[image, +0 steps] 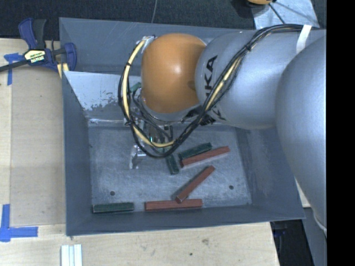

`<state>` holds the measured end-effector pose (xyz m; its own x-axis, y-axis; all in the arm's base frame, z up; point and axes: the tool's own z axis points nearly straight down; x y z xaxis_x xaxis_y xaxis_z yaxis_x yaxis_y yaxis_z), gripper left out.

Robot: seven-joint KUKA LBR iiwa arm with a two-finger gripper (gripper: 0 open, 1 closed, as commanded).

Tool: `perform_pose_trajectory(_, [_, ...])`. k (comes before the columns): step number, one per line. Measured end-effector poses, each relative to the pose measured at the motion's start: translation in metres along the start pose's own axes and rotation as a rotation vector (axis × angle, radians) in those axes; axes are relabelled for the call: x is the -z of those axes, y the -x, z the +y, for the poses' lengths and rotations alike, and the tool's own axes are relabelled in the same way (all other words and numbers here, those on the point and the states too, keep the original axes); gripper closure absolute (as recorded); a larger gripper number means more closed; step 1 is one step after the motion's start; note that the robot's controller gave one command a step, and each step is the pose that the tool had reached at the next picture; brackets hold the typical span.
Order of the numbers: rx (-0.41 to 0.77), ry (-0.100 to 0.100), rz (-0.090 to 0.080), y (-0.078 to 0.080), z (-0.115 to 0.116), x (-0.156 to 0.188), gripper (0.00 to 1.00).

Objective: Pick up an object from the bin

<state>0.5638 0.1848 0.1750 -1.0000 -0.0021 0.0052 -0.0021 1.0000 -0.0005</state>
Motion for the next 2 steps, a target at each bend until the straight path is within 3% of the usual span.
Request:
perform_pose_trajectory(1, [-0.001,0.002,-0.008,0.002,0.000,0.004,0.00])
perform_pose_trajectory(2, [-0.014,0.006,-0.016,0.017,-0.032,-0.038,0.00])
